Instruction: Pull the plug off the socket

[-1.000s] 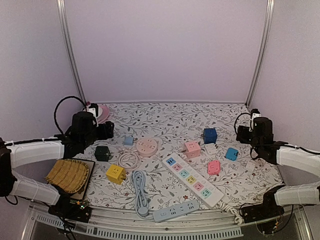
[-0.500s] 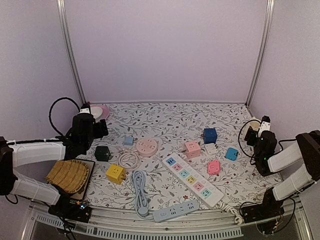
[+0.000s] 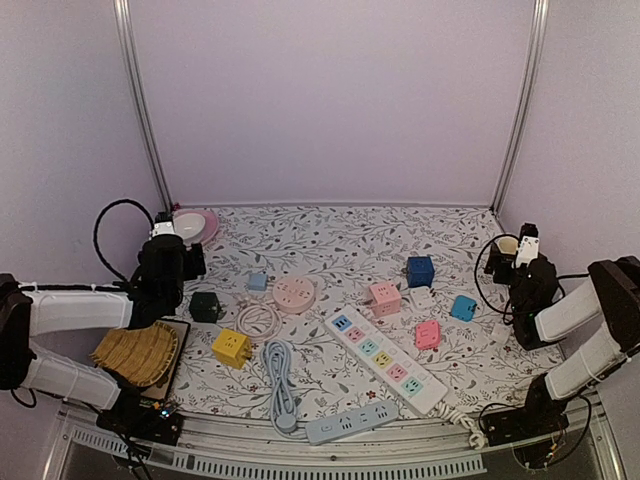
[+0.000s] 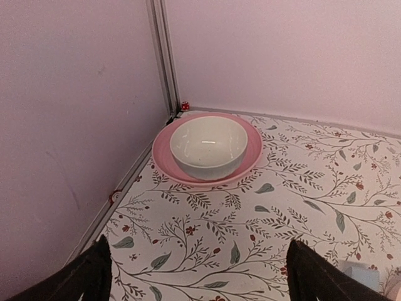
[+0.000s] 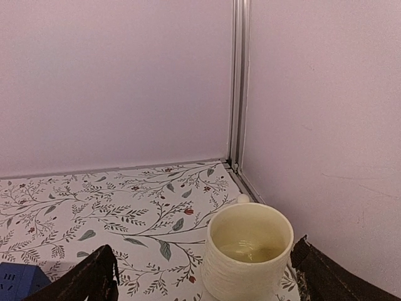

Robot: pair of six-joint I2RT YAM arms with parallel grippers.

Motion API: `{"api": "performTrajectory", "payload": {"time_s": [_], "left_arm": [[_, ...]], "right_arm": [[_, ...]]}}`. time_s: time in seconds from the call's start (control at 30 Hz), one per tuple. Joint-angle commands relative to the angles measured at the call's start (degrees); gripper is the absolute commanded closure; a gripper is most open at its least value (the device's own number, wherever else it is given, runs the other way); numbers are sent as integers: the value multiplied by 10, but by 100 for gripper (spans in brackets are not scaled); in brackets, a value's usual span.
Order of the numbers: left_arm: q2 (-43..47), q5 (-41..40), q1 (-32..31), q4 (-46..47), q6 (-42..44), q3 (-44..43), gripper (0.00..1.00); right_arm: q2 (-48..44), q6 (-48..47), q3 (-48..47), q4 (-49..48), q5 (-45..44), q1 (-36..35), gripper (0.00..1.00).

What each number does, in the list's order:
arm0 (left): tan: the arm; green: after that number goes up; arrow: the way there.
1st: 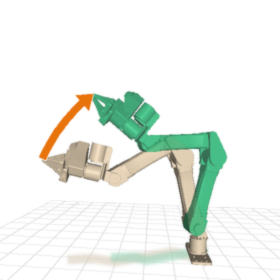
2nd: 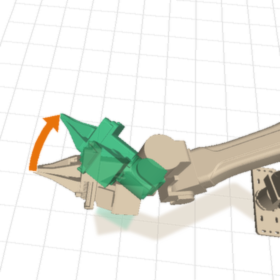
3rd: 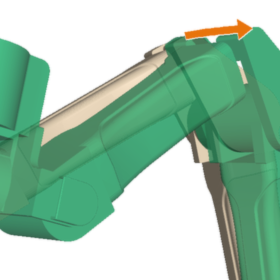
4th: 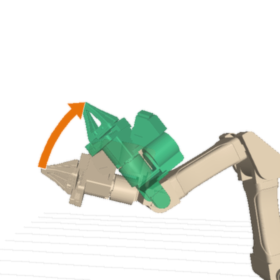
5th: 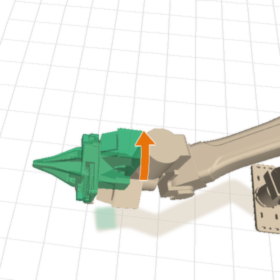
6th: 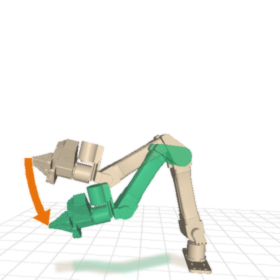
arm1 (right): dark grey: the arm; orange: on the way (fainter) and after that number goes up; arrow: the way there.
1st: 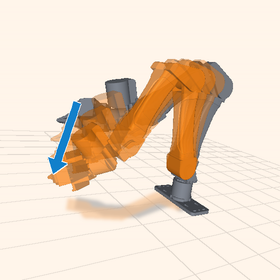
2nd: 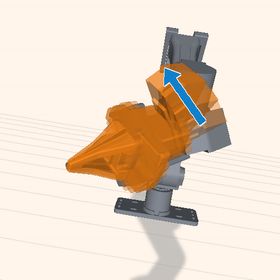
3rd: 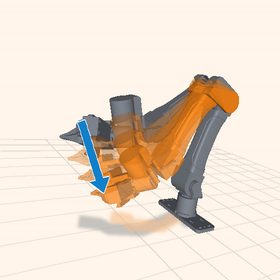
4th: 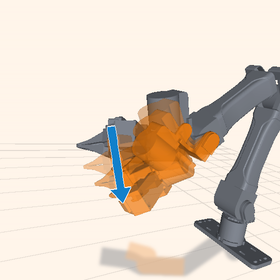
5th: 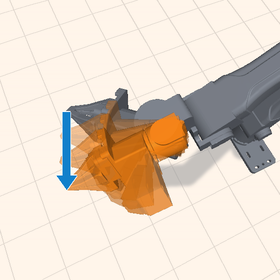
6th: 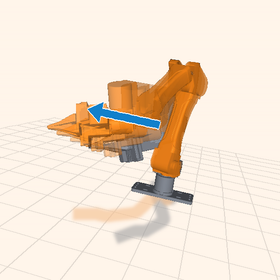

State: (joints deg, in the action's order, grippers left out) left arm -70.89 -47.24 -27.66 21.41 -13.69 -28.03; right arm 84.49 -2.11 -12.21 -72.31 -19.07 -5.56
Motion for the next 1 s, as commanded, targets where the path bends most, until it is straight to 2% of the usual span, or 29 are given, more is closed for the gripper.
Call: {"api": "performTrajectory", "payload": {"time_s": [0.0, 0.1, 0.13, 0.17, 0.23, 0.4, 0.5, 0.6, 0.7, 0.8, 0.9, 0.97], "left_arm": [[0, -24, 16, 79, 57, 17, 3], [2, 6, 32, 101, 75, 23, 3], [3, 12, 38, 115, 82, 27, 3], [5, 18, 45, 127, 89, 32, 3], [10, 35, 61, 150, 96, 41, 3], [22, 83, 125, 221, 87, 89, 3], [21, 134, 168, 313, 83, 142, 3], [-8, 186, 195, 435, 103, 188, 3], [-59, 185, 199, 540, 137, 202, 3], [-92, 220, 199, 560, 157, 193, 3], [-163, 232, 201, 671, 184, 203, 3], [-172, 254, 201, 659, 184, 202, 3]], "right_arm": [[4, 1, -17, 6, 58, 16, 1], [6, 3, -5, -9, 86, 25, 1], [29, 6, 6, -30, 96, 30, 1], [42, 2, 14, -91, 91, 30, 1], [28, 4, 6, -45, 100, 30, 1], [35, -1, 9, -66, 101, 30, 1], [34, -1, 8, -62, 102, 30, 1], [34, -1, 7, -60, 101, 30, 1], [34, 0, 6, -58, 101, 30, 1], [34, 0, 5, -57, 100, 30, 1], [34, 1, 6, -56, 100, 30, 1], [34, 1, 4, -56, 100, 30, 1]]}}
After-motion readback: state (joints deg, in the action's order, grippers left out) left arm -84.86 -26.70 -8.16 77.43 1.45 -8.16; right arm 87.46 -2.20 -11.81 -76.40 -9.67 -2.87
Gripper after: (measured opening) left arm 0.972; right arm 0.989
